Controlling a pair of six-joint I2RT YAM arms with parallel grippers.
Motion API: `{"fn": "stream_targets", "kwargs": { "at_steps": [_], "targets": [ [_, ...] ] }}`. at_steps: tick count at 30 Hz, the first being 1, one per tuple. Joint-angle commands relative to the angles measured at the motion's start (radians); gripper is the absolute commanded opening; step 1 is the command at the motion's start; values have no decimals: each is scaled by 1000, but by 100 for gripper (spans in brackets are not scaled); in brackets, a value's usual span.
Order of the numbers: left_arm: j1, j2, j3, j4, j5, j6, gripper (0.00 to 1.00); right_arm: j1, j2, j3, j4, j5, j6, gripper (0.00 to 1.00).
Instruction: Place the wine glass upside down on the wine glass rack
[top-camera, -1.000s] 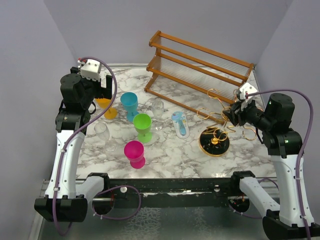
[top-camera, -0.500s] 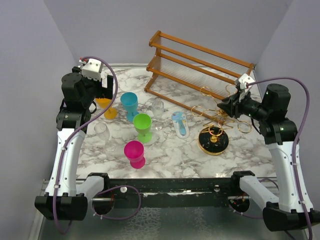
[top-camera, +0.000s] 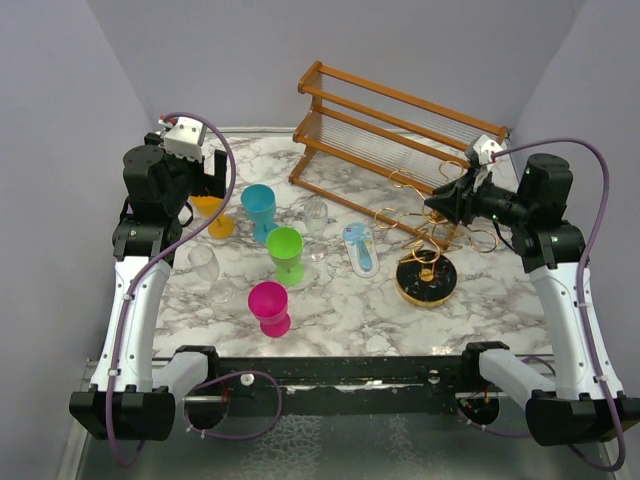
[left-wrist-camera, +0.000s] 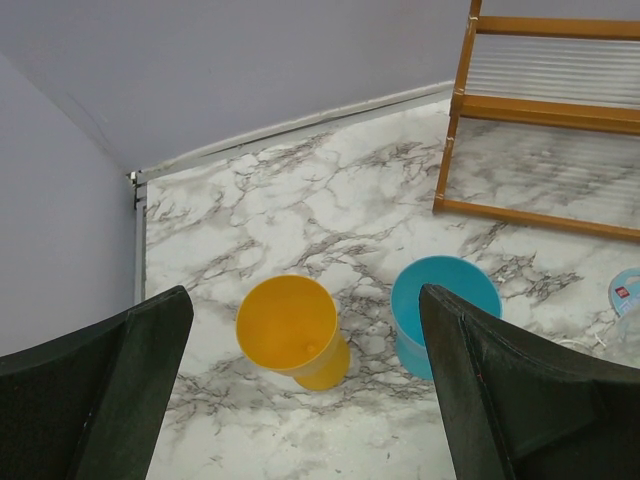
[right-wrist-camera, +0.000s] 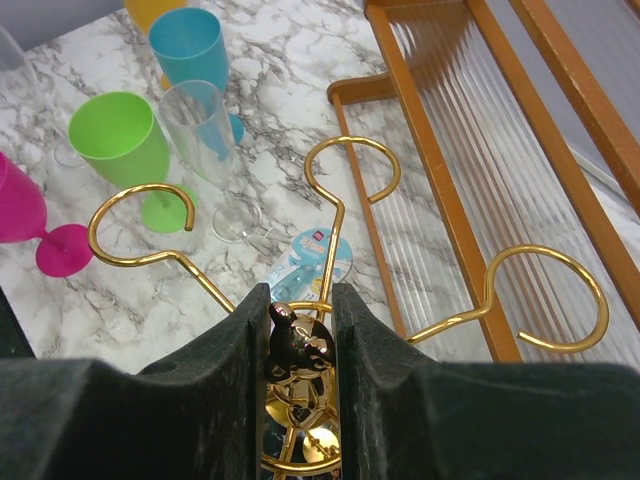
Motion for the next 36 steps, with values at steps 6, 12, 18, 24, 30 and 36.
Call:
{"fn": "stream_targets", "kwargs": {
  "at_steps": [6, 12, 18, 24, 30, 36],
  "targets": [
    [7, -13, -13, 34, 26, 2, 99, 3, 4, 6, 170, -130, 55, 1],
    [7, -17, -18, 36, 28, 6, 99, 3, 19, -37, 247, -177, 86, 1],
    [7, -17, -21, 40, 32, 5, 99, 5, 35, -71, 331, -239, 131, 1],
    [7, -19, -26, 42, 34, 5, 99, 14, 47, -100, 381, -274, 156, 1],
    [7, -20, -25, 42, 37, 7, 99, 14, 24, -94, 277, -180, 44, 12],
    [7, -21, -28, 41, 45, 10, 99, 14, 3, -81, 198, -3, -25, 31]
  ]
}}
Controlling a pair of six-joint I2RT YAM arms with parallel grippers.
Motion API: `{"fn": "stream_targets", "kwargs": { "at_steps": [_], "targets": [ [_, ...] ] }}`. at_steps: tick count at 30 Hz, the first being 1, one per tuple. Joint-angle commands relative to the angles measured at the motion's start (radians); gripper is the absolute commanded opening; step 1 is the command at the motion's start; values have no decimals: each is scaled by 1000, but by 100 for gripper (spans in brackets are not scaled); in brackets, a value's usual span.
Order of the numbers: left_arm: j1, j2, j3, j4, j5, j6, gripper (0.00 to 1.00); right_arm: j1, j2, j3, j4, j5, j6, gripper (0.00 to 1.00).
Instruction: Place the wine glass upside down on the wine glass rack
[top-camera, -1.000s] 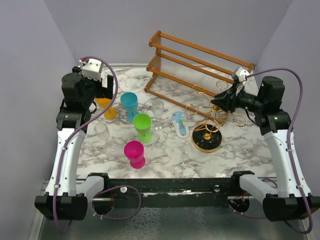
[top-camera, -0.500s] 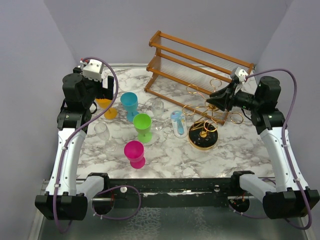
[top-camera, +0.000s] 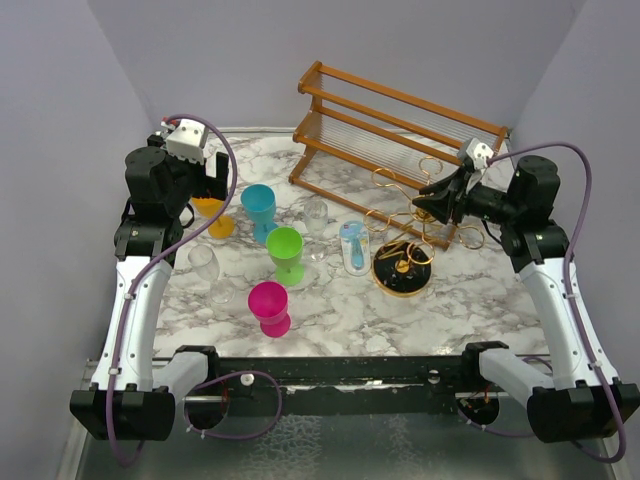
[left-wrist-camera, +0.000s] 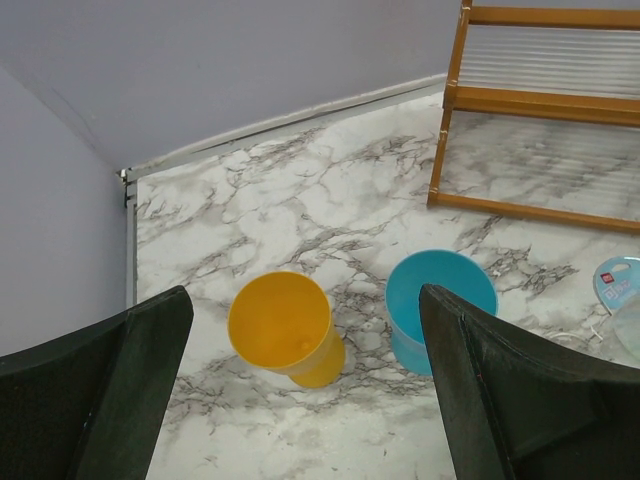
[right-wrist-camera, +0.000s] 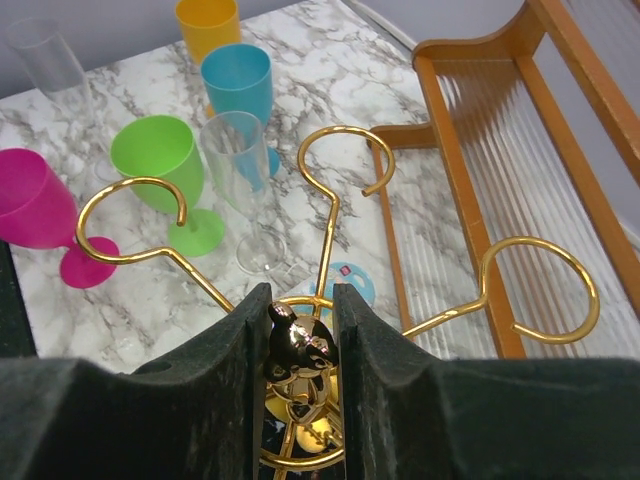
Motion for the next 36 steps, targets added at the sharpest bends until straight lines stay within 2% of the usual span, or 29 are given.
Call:
{"fn": "stream_targets", "kwargs": {
  "at_steps": [1, 7, 11, 16, 21, 28, 36],
  "targets": [
    [7, -20, -9, 32, 30, 8, 99, 5, -28, 30, -48, 164, -91, 33],
    [7, -16, -13, 34, 33, 9, 99, 5, -40, 53, -123, 229, -154, 51],
    [7, -13, -15, 28, 33, 11, 99, 5, -50, 83, -182, 254, -187, 68],
    [7, -6, -23, 11, 47, 15, 99, 5, -56, 150, -244, 269, -199, 84],
    [7, 7, -22, -10, 56, 12, 99, 5, -42, 242, -296, 264, -206, 91],
    [7, 36, 13, -67, 56, 22, 99, 5, 20, 388, -327, 223, -200, 93],
    [7, 104, 114, -166, 51, 57, 99, 5, 176, 563, -357, 207, -223, 95]
  ]
}}
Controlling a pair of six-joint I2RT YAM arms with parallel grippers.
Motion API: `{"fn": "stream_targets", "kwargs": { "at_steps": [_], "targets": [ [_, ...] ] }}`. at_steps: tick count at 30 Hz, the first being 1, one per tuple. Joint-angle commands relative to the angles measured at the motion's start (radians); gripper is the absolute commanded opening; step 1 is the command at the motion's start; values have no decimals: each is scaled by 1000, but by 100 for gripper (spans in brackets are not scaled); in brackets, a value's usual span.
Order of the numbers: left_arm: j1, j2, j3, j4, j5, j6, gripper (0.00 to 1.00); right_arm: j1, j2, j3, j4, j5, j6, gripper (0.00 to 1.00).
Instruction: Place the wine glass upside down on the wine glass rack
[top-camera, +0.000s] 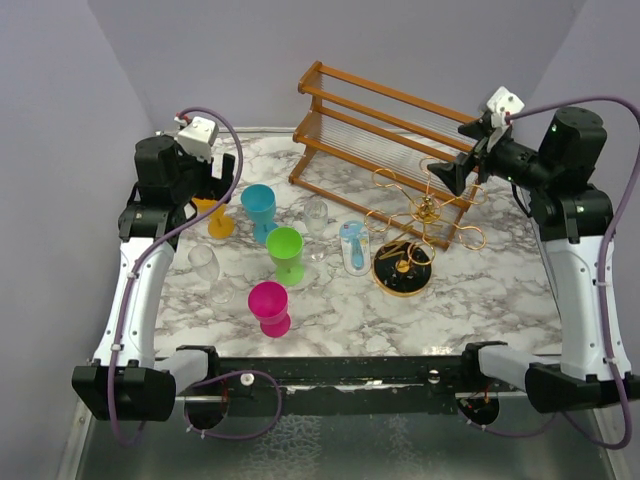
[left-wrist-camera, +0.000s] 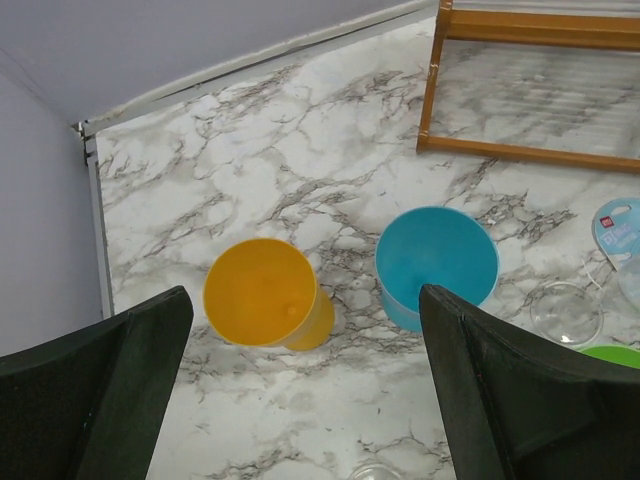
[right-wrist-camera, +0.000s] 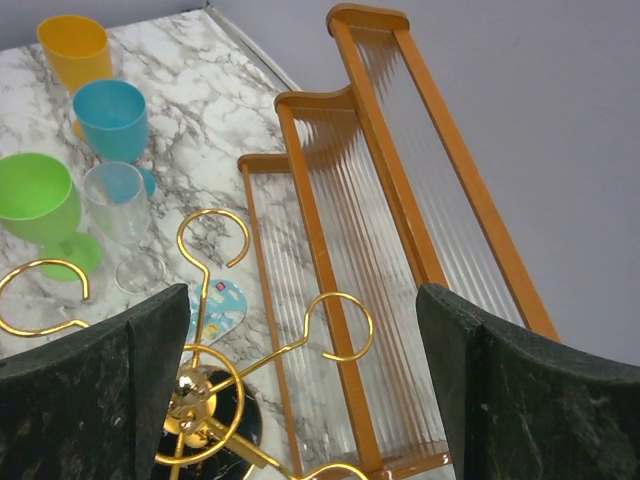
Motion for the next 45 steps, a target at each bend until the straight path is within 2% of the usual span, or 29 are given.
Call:
{"fn": "stream_targets", "kwargs": {
  "at_steps": [1, 10, 18, 30, 36, 45],
  "targets": [
    [7, 29, 84, -73, 11, 39, 99, -1, 92, 106, -39, -18, -18, 95],
    [18, 74, 153, -121, -61, 39, 99, -1, 231, 246, -66, -65, -13, 95],
    [28, 70, 135, -93, -90, 1, 99, -1, 191, 169, -35, -43, -18, 96],
    [193, 90, 75, -39, -3, -110, 99, -1, 217, 219, -109, 16, -22, 96],
    [260, 143, 58, -25, 19, -115, 92, -2, 179, 168, -84, 47, -14, 96],
    [266, 237, 73, -30, 42, -95, 80, -2, 172, 116, -53, 35, -4, 96]
  ]
}}
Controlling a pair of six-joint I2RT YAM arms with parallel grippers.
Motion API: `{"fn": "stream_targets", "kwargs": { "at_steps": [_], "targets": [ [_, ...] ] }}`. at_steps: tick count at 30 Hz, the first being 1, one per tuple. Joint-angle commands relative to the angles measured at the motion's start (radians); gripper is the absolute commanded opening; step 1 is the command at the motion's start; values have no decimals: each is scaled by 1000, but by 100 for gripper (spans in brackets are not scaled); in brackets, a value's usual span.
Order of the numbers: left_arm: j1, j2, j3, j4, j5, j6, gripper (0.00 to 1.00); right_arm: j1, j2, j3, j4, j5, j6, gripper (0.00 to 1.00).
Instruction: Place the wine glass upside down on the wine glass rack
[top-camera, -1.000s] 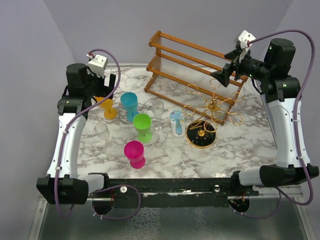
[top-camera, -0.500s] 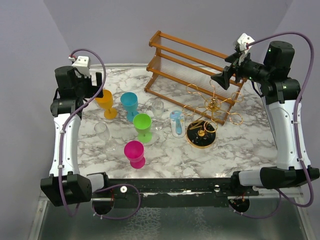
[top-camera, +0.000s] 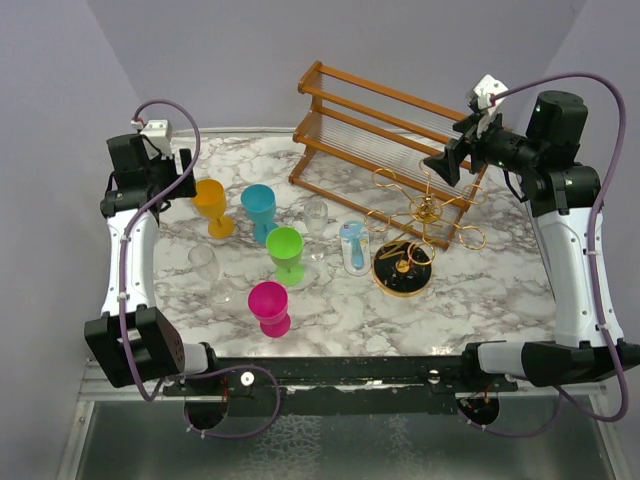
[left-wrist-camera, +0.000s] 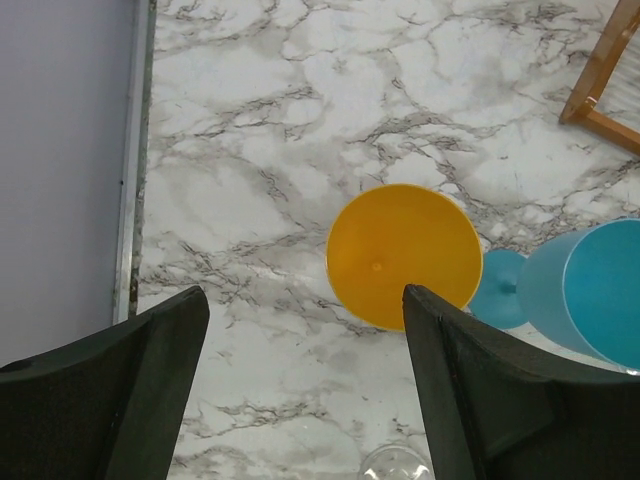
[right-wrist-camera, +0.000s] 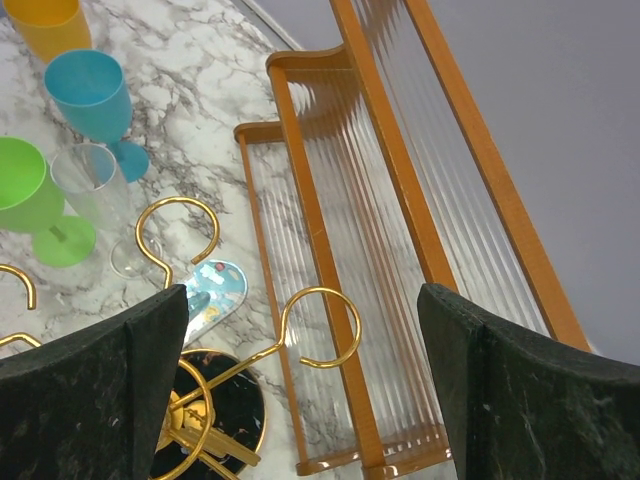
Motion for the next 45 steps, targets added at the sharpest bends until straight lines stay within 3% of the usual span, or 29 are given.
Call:
{"fn": "stream_targets", "kwargs": {
  "at_steps": [1, 16, 33, 43, 45],
  "targets": [
    [3, 54, 27, 10, 56, 4, 78, -1, 4, -5, 23, 1, 11, 96],
    [-38, 275, 168, -94, 80, 47, 52, -1, 17, -22, 23, -4, 11, 96],
    [-100, 356, 229, -147, 4, 91, 34, -1, 16, -30, 24, 0, 11, 96],
    [-102, 351, 241, -156, 15, 122, 1, -2, -18, -66, 33, 3, 0, 97],
    [-102, 339, 256, -169, 14, 129, 0, -1, -19, -65, 32, -14, -1, 97]
  ]
}}
